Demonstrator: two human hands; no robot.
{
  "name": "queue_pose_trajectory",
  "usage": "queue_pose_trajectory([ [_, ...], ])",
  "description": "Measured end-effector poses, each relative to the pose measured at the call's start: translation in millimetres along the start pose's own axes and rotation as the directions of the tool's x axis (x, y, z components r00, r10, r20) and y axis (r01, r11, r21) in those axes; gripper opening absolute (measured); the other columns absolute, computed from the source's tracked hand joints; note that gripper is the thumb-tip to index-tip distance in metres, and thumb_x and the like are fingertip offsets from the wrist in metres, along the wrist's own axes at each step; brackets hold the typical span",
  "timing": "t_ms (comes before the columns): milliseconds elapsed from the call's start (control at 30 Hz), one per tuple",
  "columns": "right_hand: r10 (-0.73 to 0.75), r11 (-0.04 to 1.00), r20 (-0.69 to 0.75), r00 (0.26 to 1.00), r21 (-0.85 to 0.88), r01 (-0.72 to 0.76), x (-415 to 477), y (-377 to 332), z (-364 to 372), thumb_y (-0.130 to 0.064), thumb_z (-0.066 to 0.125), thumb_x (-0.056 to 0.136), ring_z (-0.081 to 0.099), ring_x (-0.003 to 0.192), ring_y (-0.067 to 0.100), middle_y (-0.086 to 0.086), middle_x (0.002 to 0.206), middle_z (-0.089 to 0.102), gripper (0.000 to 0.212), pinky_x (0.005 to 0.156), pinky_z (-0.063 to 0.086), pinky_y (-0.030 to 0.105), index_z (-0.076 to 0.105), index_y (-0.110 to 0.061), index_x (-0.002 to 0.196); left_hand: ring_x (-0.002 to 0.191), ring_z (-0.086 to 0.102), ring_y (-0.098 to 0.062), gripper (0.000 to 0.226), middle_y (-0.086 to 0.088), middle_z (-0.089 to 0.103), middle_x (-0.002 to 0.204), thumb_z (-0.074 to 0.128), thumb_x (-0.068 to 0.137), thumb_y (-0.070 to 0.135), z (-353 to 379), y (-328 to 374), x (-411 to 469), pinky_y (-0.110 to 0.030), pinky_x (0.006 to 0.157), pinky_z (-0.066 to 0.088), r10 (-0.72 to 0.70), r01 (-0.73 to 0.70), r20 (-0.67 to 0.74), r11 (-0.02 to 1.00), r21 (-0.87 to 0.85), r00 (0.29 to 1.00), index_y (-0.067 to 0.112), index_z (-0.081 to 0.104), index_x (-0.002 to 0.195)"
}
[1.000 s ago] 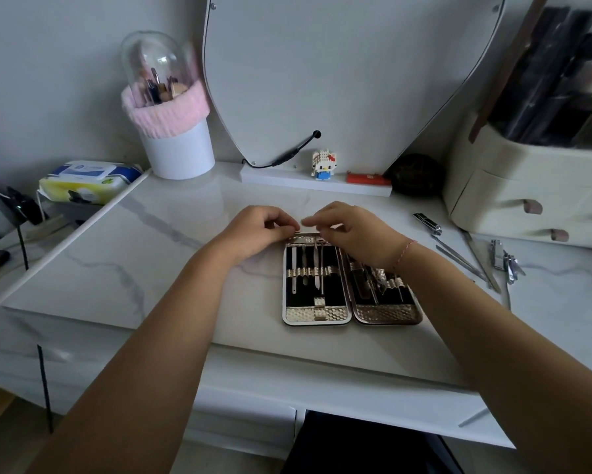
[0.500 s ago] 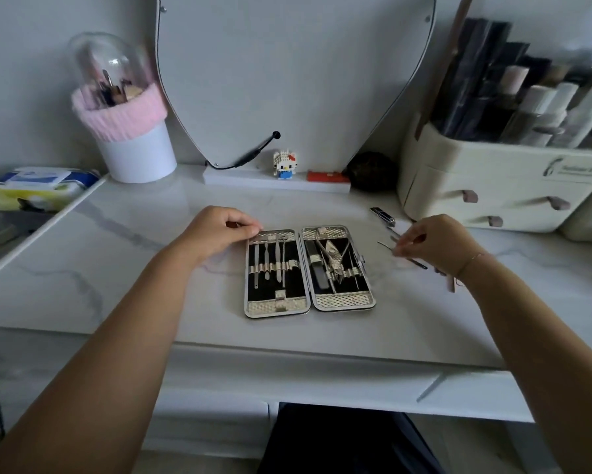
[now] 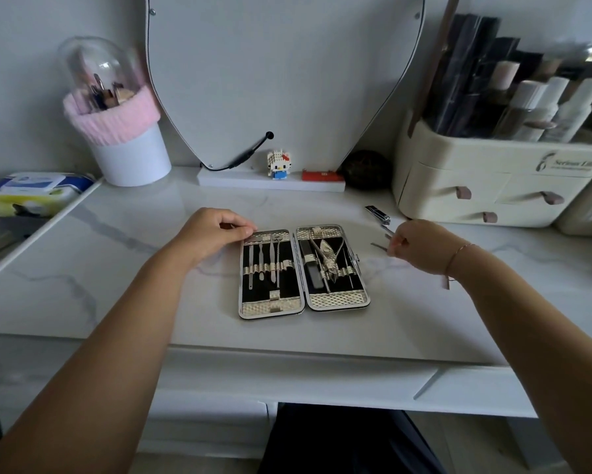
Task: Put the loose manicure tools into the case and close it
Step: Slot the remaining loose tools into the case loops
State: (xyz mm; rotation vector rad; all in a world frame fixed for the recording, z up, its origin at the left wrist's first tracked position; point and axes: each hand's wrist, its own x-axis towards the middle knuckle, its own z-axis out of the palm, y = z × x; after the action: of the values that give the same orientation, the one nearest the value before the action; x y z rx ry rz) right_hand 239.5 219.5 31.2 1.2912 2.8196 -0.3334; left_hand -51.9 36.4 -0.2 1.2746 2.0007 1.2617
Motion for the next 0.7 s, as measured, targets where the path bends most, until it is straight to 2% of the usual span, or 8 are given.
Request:
queue_pose_trajectory([
  [100,-0.03,0.999,-0.043,0.999,0.015,0.031,-4.6,-3.8,-1.9,-0.019,0.05,0.088,0.06,0.076,0.026,0.011,0.075,0.065,0.021,0.075,0.051,0.038,0.063,-0.004,0.079,0.087,0.062,-0.007,0.015,0.008,0.074,0.086,0.073,0.079,0.016,0.2,0.6,-0.9,-0.026,0.093,0.042,0.003,-0.003,0.002,1.0,-0.003,1.0,0.03,0.076,0.079],
  [167,-0.095,0.976,-0.08,0.992,0.189,0.108,-6.9,-15.9,-5.4,-0.015,0.054,0.088,0.058,0.058,0.009,0.004,0.063,0.064,0.019,0.06,0.046,0.027,0.061,-0.014,0.07,0.088,0.063,-0.008,0.017,0.006,0.074,0.087,0.073,0.08,0.015,-0.3,1.1,-1.5,-0.028,0.095,0.043,0.0,0.0,0.007,1.0,-0.003,1.0,0.031,0.076,0.08],
  [200,-0.12,0.929,-0.096,0.988,0.339,0.146,-7.5,-24.4,-6.0,-0.011,0.057,0.088,0.054,0.049,0.004,0.001,0.062,0.064,0.017,0.054,0.043,0.021,0.06,-0.015,0.072,0.088,0.063,-0.008,0.018,0.008,0.074,0.086,0.072,0.08,0.015,-0.7,1.4,-1.4,-0.028,0.095,0.043,-0.001,0.001,0.009,1.0,-0.002,1.0,0.033,0.076,0.079],
  [267,-0.165,0.753,-0.102,0.981,0.63,0.193,-8.8,-47.8,-8.1,-0.003,0.061,0.085,0.051,0.043,0.006,0.003,0.063,0.065,0.008,0.047,0.044,0.019,0.059,-0.011,0.089,0.088,0.063,-0.007,0.02,0.011,0.074,0.085,0.072,0.08,0.014,-1.4,2.7,-1.0,-0.026,0.093,0.043,-0.002,0.002,0.01,1.0,0.011,1.0,0.033,0.076,0.076],
  [333,-0.22,0.598,-0.085,0.972,0.775,0.203,-6.3,-75.3,-7.8,-0.001,0.064,0.083,0.055,0.045,0.008,0.006,0.063,0.066,0.023,0.046,0.047,0.018,0.056,-0.009,0.104,0.088,0.063,-0.007,0.02,0.013,0.073,0.085,0.072,0.08,0.015,-1.6,3.9,-0.9,-0.025,0.09,0.044,-0.007,0.007,0.002,1.0,0.023,1.0,0.033,0.075,0.074],
  [500,-0.255,0.401,-0.032,0.966,0.906,0.136,10.2,-146.7,3.6,-0.002,0.064,0.084,0.06,0.051,0.011,0.011,0.069,0.066,0.019,0.05,0.052,0.019,0.058,-0.006,0.102,0.087,0.063,-0.013,0.014,0.008,0.072,0.085,0.072,0.08,0.018,-0.7,7.4,-2.1,-0.026,0.083,0.045,0.003,-0.002,-0.014,0.997,0.08,1.0,0.031,0.073,0.079],
  [633,-0.228,0.426,0.021,0.973,0.901,0.081,21.9,-173.4,12.4,0.0,0.064,0.084,0.061,0.055,0.015,0.01,0.068,0.062,0.037,0.054,0.058,0.023,0.052,-0.007,0.118,0.072,0.057,-0.003,0.009,0.013,0.067,0.078,0.07,0.082,0.019,-0.3,6.9,-1.3,-0.017,0.071,0.043,0.012,-0.008,-0.035,0.994,0.111,0.999,0.025,0.072,0.088],
  [700,-0.244,0.444,0.023,0.969,0.891,0.091,26.1,-178.9,17.1,0.001,0.063,0.084,0.061,0.055,0.015,0.01,0.067,0.061,0.039,0.054,0.058,0.024,0.053,-0.005,0.121,0.072,0.056,0.001,0.01,0.014,0.065,0.078,0.068,0.084,0.02,-0.7,5.6,-0.1,-0.017,0.07,0.042,0.019,-0.014,-0.042,0.993,0.115,0.999,0.021,0.071,0.093],
])
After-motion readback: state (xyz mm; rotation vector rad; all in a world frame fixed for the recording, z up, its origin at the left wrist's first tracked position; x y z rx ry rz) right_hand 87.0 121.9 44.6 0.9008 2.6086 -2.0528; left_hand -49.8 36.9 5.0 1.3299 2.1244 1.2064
